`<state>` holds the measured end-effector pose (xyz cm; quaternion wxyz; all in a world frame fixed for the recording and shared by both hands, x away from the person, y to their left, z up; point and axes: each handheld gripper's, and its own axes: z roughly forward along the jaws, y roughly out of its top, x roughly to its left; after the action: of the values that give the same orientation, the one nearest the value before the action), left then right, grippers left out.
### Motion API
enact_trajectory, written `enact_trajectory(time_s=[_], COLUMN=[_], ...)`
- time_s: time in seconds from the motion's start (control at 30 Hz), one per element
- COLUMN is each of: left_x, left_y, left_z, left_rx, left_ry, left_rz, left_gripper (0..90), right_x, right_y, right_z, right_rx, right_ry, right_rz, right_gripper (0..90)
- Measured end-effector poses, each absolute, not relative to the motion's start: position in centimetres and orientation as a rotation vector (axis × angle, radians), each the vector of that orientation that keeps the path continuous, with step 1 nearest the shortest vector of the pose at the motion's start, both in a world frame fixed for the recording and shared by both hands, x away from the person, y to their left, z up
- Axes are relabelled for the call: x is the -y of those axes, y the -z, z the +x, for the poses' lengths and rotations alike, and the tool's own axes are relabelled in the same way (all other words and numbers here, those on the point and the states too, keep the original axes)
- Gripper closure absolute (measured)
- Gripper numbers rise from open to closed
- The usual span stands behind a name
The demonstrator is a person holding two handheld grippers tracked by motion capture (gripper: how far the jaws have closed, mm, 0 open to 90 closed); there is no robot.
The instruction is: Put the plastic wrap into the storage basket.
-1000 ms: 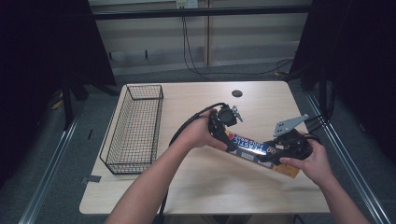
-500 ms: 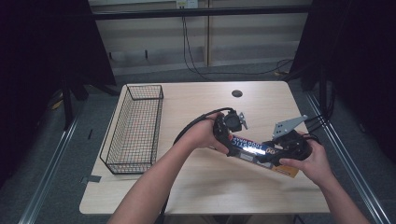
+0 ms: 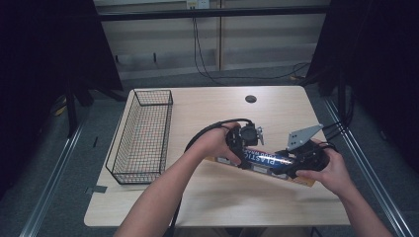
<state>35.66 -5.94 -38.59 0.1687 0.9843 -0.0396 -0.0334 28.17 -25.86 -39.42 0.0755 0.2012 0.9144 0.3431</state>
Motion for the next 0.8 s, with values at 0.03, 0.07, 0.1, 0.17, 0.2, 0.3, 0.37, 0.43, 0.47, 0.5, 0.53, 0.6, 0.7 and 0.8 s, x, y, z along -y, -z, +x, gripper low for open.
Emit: enact_trajectory(time_s=[0.03, 0.07, 0.1, 0.17, 0.2, 0.3, 0.37, 0.43, 0.47, 0.5, 0.53, 0.6, 0.7, 0.8], left_x=[6.0, 6.1, 6.1, 6.0, 6.0, 6.0, 5.9, 5.5, 5.3, 5.0, 4.7, 4.0, 2.8, 1.7], left_y=[38.8, 38.8, 38.7, 38.5, 38.3, 38.0, 37.6, 37.2, 37.1, 37.0, 37.1, 37.1, 36.7, 36.1], left_z=[35.2, 35.0, 35.0, 34.6, 34.5, 34.0, 33.8, 34.1, 34.1, 34.3, 34.4, 34.9, 35.5, 36.1], left_rx=[0.087, 0.102, 0.115, 0.092, 0.095, 0.039, 0.031, -0.018, -0.049, -0.087, -0.116, -0.197, -0.302, -0.42], left_ry=[0.084, 0.083, 0.083, 0.084, 0.077, 0.049, 0.065, 0.093, 0.08, 0.097, 0.076, 0.061, 0.049, 0.046], left_rz=[2.803, 2.818, 2.835, 2.834, 2.84, 2.838, 2.842, 2.845, 2.835, 2.844, 2.846, 2.87, 2.869, 2.831], left_gripper=[36.7, 36.7, 37.3, 38.2, 39.3, 40.5, 41.4, 42.6, 43.0, 43.3, 43.6, 43.7, 43.8, 43.9], right_x=[25.8, 25.8, 25.9, 26.2, 26.6, 26.6, 26.5, 26.8, 27.1, 27.6, 28.4, 28.7, 29.5, 29.7], right_y=[39.7, 39.7, 39.9, 40.2, 40.5, 40.6, 40.6, 40.6, 40.5, 40.3, 39.9, 39.8, 39.6, 39.5], right_z=[28.2, 28.2, 28.2, 28.4, 28.7, 28.8, 28.9, 29.0, 29.1, 29.2, 29.3, 29.3, 29.4, 29.5], right_rx=[-2.761, -2.761, -2.768, -2.768, -2.779, -2.75, -2.733, -2.684, -2.66, -2.636, -2.577, -2.557, -2.511, -2.497], right_ry=[-1.019, -1.019, -1.025, -1.064, -1.116, -1.134, -1.143, -1.169, -1.222, -1.241, -1.268, -1.27, -1.286, -1.32], right_rz=[0.537, 0.537, 0.52, 0.494, 0.491, 0.524, 0.55, 0.612, 0.657, 0.687, 0.75, 0.776, 0.843, 0.866], right_gripper=[43.6, 43.6, 43.3, 42.8, 40.9, 35.8, 33.1, 25.4, 22.7, 20.3, 16.3, 16.0, 13.2, 12.1])
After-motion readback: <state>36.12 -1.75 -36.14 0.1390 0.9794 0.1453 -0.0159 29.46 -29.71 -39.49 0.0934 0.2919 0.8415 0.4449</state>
